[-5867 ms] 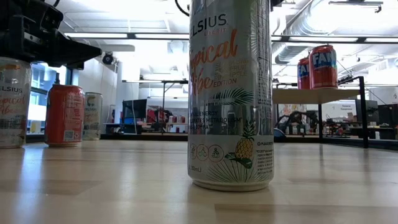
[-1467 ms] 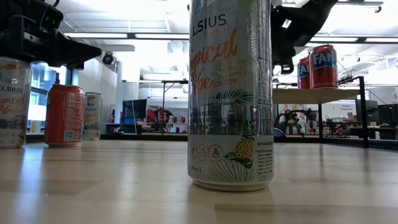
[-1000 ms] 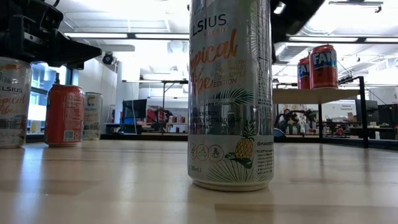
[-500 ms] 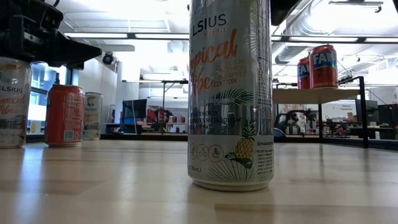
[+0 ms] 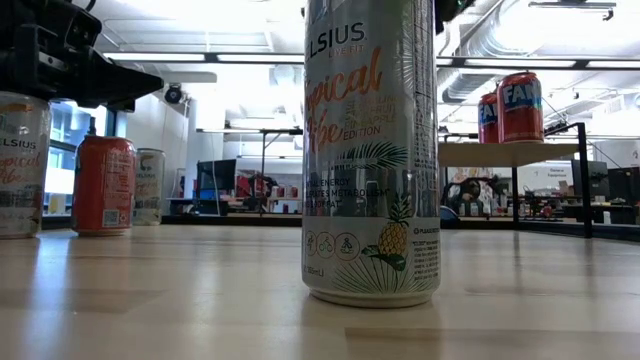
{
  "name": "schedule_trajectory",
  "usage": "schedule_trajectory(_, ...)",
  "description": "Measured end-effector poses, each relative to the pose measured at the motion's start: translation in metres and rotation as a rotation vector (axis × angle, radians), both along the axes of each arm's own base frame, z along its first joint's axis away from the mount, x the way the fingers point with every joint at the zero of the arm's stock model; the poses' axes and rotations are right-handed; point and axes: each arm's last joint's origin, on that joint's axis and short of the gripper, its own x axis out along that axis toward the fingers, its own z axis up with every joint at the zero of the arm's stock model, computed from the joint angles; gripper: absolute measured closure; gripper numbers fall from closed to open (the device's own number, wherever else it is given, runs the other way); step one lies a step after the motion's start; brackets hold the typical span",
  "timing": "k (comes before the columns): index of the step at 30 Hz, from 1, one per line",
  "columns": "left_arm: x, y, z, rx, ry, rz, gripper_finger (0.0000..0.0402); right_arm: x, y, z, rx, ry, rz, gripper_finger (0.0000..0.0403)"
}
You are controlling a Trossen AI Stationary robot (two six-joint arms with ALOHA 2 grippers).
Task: Place canned beverage on shelf
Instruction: Put the white soda can on the shelf
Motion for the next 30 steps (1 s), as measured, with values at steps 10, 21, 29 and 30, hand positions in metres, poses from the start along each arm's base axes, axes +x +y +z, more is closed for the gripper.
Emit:
schedule_trajectory(10, 0.0, 0.0, 0.0, 0.0, 0.0, 0.0, 0.0398, -0.013, -0.007, 0.03, -0.016, 0.346, -0.067, 0.0397)
schedule_trajectory(21, 0.0, 0.0, 0.0, 0.0, 0.0, 0.0, 0.0398, -0.014, -0.008, 0.041, -0.021, 1.192, 0.33, 0.0402)
schedule_trajectory(29, 0.0, 0.0, 0.0, 0.0, 0.0, 0.0, 0.0398, -0.017, -0.024, 0.041, -0.087, 1.641, 0.423, 0.0403)
schedule_trajectory(30, 0.0, 0.0, 0.0, 0.0, 0.0, 0.0, 0.0398, -0.018, -0.027, 0.041, -0.081, 1.64, 0.417, 0.0403)
